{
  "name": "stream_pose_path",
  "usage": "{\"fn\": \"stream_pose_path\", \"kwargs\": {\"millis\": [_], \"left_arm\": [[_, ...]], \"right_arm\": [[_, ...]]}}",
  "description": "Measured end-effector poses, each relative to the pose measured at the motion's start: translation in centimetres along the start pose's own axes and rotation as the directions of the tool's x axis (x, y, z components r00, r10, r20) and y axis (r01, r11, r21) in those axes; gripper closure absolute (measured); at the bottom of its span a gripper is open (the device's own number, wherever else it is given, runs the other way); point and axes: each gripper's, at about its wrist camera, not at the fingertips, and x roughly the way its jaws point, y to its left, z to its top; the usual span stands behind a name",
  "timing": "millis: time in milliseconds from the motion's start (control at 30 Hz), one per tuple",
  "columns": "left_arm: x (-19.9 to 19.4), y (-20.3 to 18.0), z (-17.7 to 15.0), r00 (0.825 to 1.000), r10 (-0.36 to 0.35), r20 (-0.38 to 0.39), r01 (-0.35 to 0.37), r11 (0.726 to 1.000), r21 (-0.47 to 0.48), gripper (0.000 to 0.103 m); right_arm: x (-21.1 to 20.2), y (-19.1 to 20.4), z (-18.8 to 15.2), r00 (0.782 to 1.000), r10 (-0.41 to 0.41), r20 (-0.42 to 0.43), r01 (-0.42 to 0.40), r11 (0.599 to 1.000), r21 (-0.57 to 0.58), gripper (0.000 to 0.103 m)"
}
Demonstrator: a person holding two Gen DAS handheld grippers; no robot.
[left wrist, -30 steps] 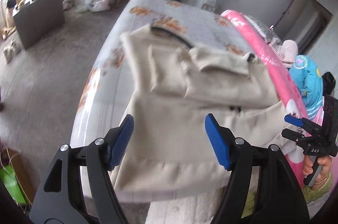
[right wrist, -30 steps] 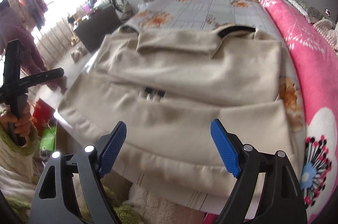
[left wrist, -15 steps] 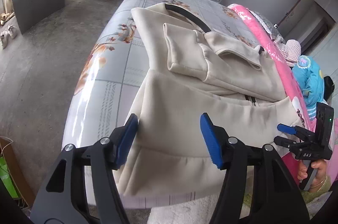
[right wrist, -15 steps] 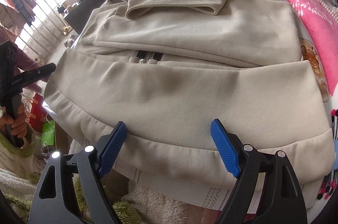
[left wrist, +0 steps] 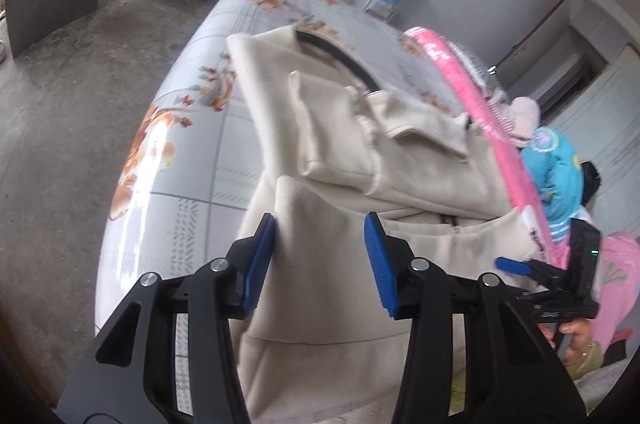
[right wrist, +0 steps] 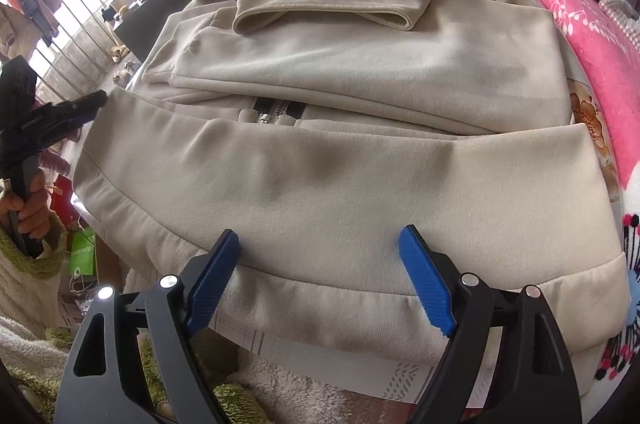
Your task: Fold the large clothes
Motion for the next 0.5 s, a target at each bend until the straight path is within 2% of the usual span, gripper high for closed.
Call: {"fn": "stream_pose_path", "kwargs": {"millis": [133, 267, 400, 500], "left_arm": [[-0.5, -0.7, -0.4, 0.996, -0.086, 0.007, 0.086, 0.996, 0.021, 0.06], [1.3, -0.1, -0.5, 0.998, -0.054, -0.043, 0.053, 0.999, -0.008, 0.06], [2.1, 0.8, -0.1, 0.998, -0.04, -0.048, 0.038, 0.999, -0.039, 0.06], [3.2, 1.2, 0.2, 0.997, 0.023, -0.077, -0.026, 0.999, -0.036, 0.06]], "right_arm": [[0.1, 0.1, 0.0, 1.0, -0.009, 0.001, 0.009, 1.0, -0.001, 0.023], [0.1, 0.2, 0.0, 1.0, -0.006, 0.003, 0.006, 1.0, 0.0, 0.023], [0.1, 0.1, 0.0, 1.0, -0.007, 0.009, 0.007, 1.0, 0.003, 0.023], [0.1, 0.1, -0.1, 1.0, -0.006, 0.013, 0.006, 1.0, 0.003, 0.023]]}}
